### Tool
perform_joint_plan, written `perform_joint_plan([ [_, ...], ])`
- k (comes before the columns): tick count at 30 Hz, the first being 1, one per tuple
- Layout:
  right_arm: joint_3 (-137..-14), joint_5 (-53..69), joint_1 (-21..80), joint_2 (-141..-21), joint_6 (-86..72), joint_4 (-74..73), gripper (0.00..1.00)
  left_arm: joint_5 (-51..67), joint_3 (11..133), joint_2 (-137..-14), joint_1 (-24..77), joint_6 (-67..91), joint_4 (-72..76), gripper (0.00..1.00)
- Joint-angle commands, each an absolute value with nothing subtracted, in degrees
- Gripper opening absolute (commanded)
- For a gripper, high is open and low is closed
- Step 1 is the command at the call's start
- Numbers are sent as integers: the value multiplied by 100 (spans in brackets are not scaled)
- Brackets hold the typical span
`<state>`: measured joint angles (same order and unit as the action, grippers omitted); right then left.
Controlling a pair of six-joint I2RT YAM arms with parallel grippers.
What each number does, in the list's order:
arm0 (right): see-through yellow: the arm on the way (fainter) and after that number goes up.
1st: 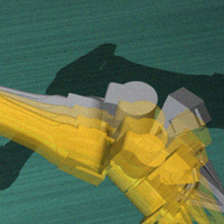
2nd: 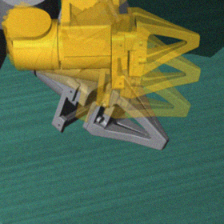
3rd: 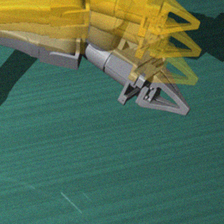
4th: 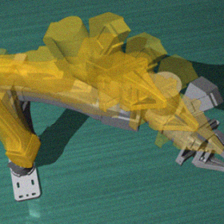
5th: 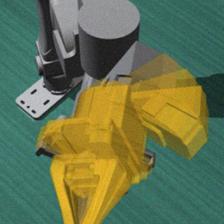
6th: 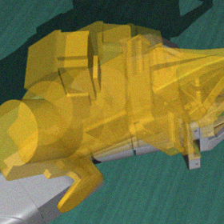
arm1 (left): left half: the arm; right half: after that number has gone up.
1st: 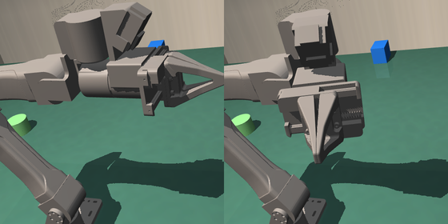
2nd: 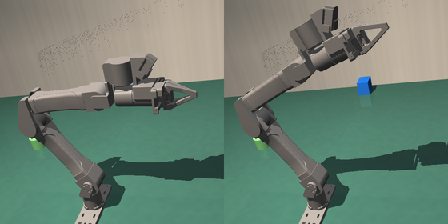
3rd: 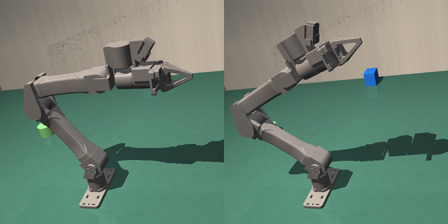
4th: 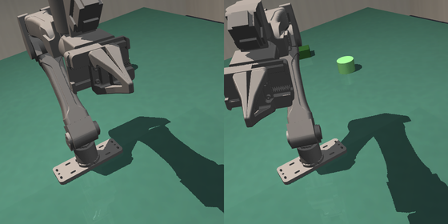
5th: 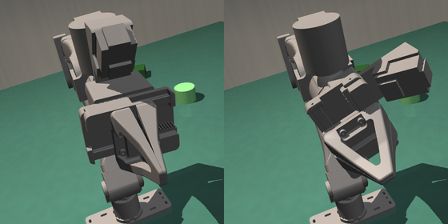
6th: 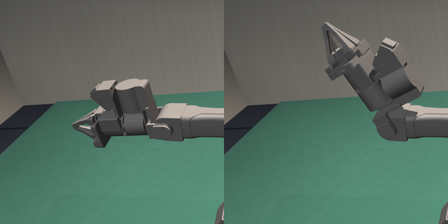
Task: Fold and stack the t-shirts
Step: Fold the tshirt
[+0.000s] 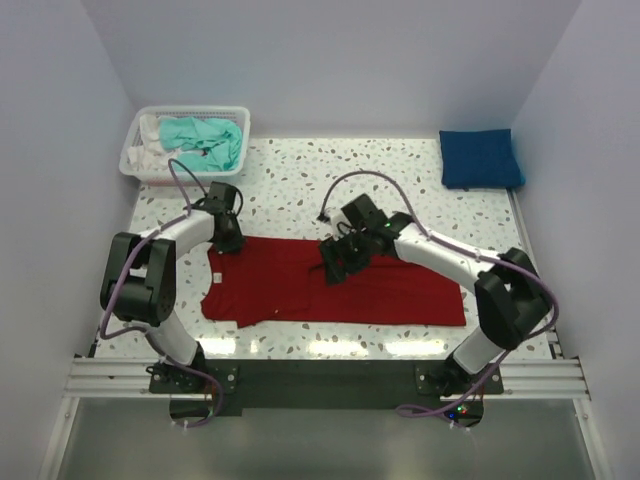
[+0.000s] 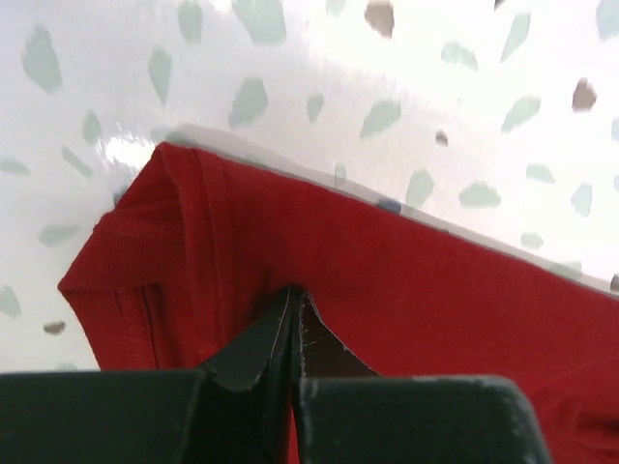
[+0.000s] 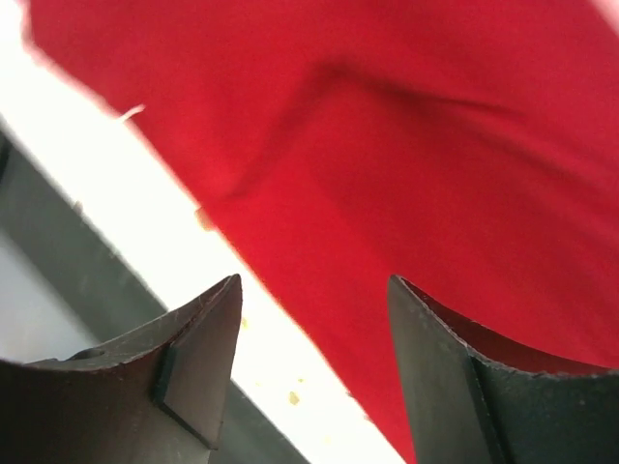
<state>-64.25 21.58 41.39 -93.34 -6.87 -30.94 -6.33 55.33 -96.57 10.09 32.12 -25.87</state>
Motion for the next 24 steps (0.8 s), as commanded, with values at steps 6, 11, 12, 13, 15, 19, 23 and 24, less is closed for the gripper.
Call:
perform_joint_plan([
  [6, -5872, -436, 2243, -8104, -1809, -3278, 70, -1152, 6152, -9608, 817, 2646, -2664, 35],
  [11, -5529, -896, 1302, -7875, -2127, -3331, 74, -1002, 6073, -8895, 1229, 2225, -2242, 68],
  [12, -5502, -923, 1179, -7866, -2223, -3331, 74, -993, 6065, -8834, 1518, 2006, -2058, 72],
  [13, -5476, -949, 969, -7875, -2267, -3331, 74, -984, 6073, -8746, 1695, 1882, -1952, 77],
  [15, -5388, -871, 766, -7849, -2381, -3331, 75, -880, 6099, -8719, 2213, 1495, -1566, 79],
  [19, -5283, -678, 519, -7595, -2487, -3252, 75, 592, 6161, -8963, 2768, 1029, -854, 85],
  [23, -5256, -501, 518, -7374, -2522, -3252, 80, 1440, 6336, -9430, 3321, 651, -432, 88],
  [24, -5238, -484, 501, -7331, -2514, -3235, 82, 1555, 6433, -9526, 3401, 589, -387, 88],
])
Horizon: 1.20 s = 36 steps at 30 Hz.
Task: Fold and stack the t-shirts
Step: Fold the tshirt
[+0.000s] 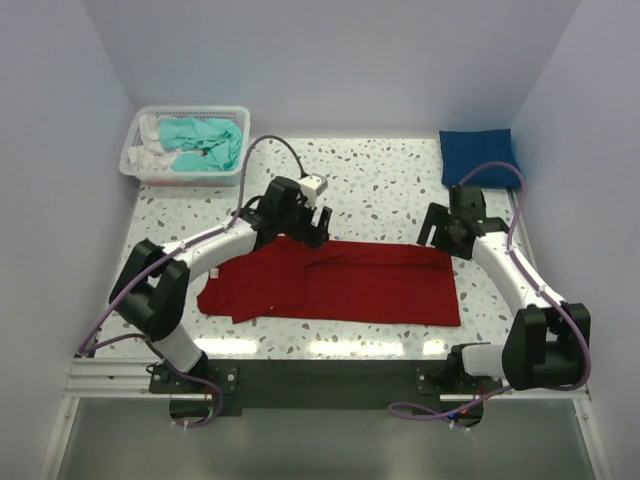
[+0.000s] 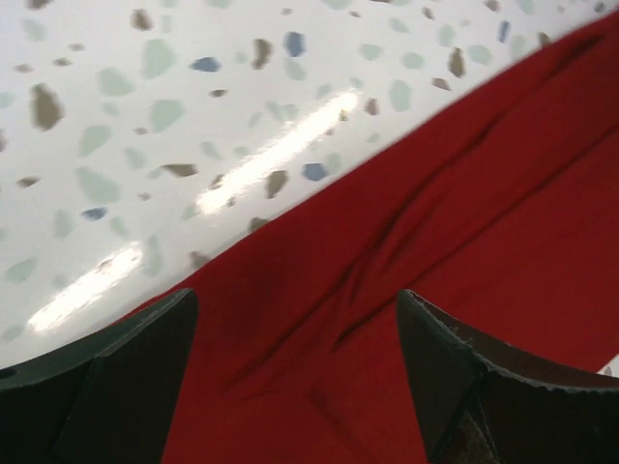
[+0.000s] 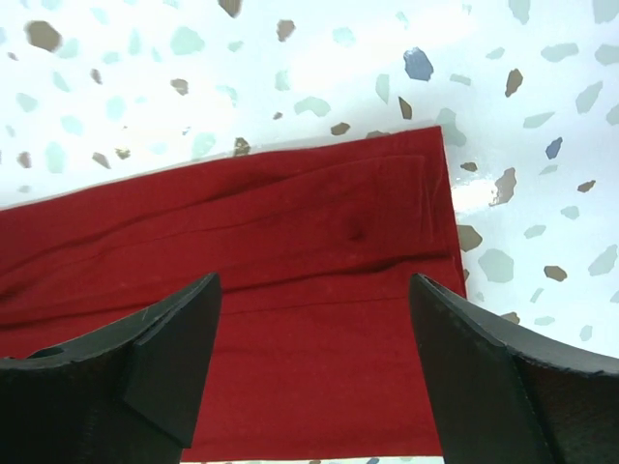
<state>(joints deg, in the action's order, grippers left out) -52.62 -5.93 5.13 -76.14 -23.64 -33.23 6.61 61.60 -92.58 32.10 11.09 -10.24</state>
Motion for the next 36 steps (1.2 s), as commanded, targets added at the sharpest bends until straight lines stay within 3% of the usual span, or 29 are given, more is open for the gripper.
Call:
perform_joint_plan([
  [1, -5212, -466, 501, -7269, -2496, -3217, 82, 1651, 6486, -9754, 3514, 554, -335, 88],
  [5, -5335, -273, 501, -7268, -2356, -3348, 90, 2152, 7196, -10396, 3647, 510, -553, 86],
  [17, -5317, -202, 475, -7137, -2232, -3252, 91, 2909, 7699, -11267, 3858, 475, -816, 70],
  [36, -5282, -184, 440, -7207, -2162, -3287, 90, 3418, 7611, -11558, 3858, 475, -861, 65],
])
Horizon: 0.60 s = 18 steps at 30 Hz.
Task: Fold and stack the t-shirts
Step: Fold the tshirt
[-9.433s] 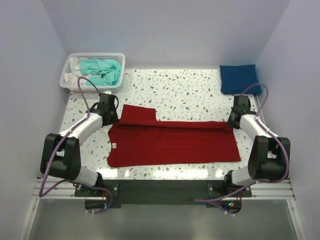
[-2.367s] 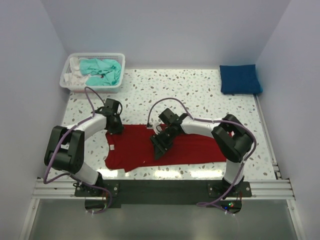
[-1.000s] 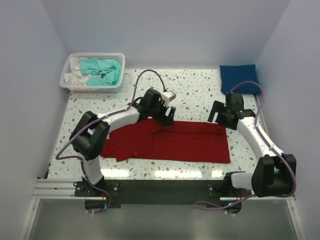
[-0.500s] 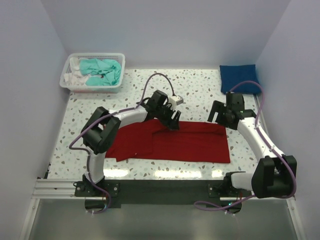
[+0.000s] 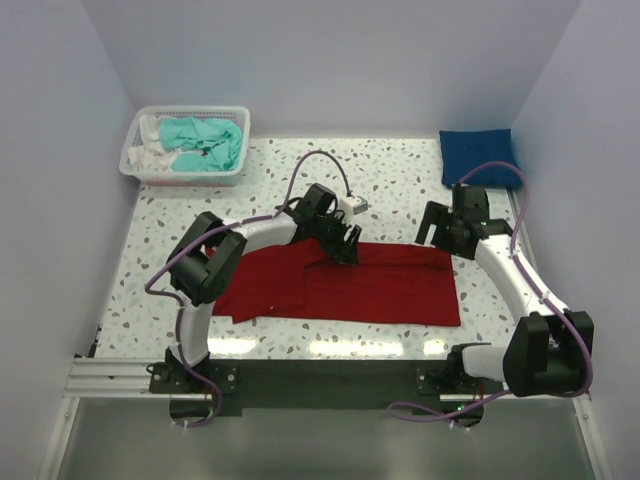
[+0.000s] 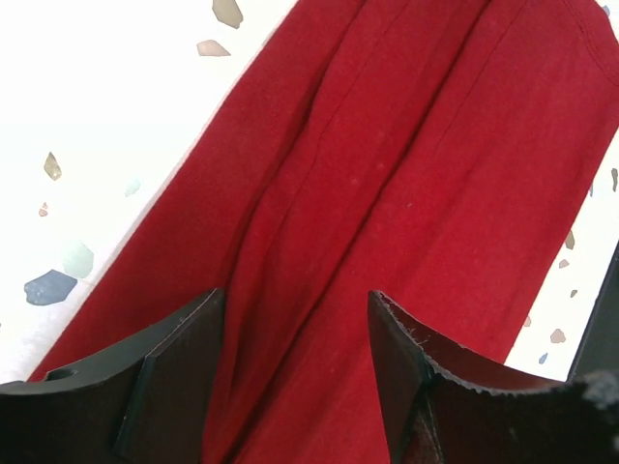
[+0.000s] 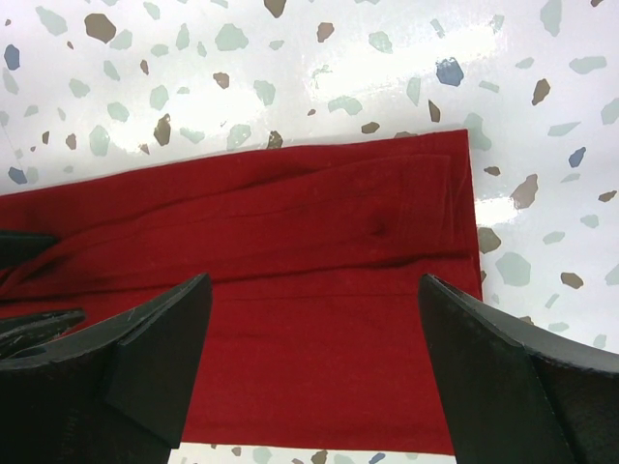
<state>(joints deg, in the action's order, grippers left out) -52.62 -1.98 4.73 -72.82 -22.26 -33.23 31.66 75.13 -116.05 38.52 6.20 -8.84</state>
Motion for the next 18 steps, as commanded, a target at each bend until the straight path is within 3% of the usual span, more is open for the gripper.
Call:
perform_joint_plan([
  [1, -5274, -185, 448, -7198, -2153, -3287, 90, 3445, 7585, -11540, 3867, 466, -870, 65],
  [18, -5247, -167, 431, -7154, -2180, -3270, 90, 3577, 7233, -11312, 4034, 290, -888, 61],
])
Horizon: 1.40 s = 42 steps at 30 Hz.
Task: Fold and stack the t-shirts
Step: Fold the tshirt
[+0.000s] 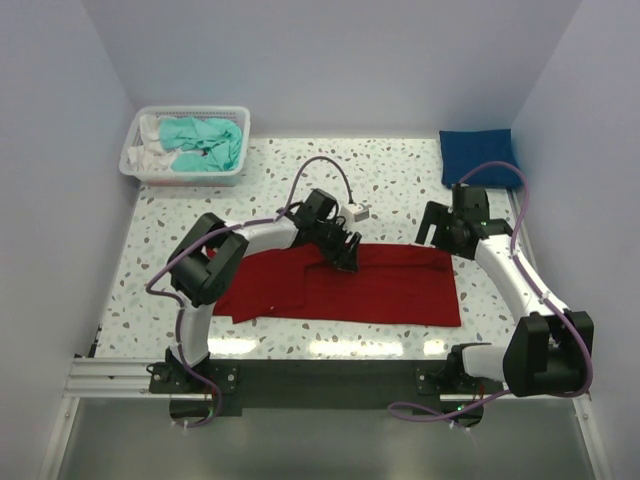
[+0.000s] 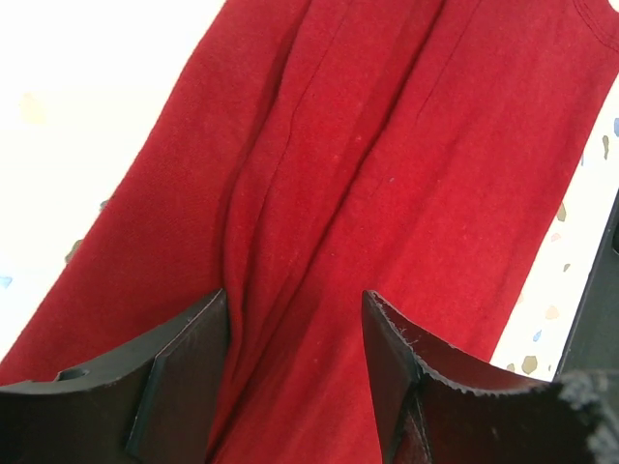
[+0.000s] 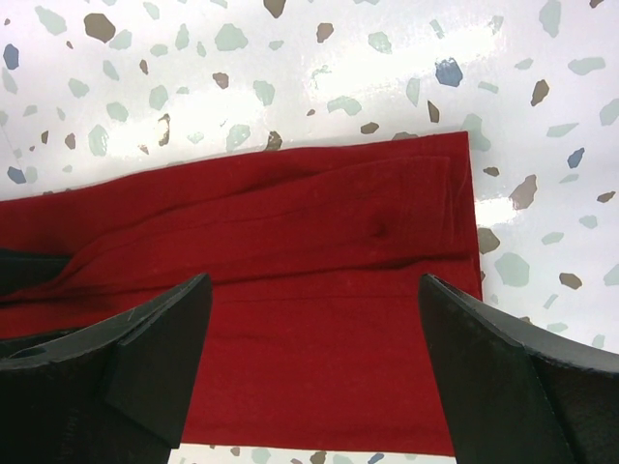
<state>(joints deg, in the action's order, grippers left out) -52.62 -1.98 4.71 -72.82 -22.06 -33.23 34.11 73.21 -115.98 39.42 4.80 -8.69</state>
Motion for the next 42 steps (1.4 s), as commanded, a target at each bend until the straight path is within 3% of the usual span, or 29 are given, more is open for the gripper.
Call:
perform_joint_plan([
  [1, -5247, -184, 439, -7137, -2188, -3270, 91, 3577, 7216, -11259, 4052, 273, -879, 61],
  [26, -4940, -589, 404, -7365, -2294, -2997, 90, 2462, 6794, -10749, 4939, -483, -932, 61],
  [42, -5361, -554, 395, -7735, -2452, -3084, 82, 1978, 6522, -10451, 5493, -589, -782, 63],
])
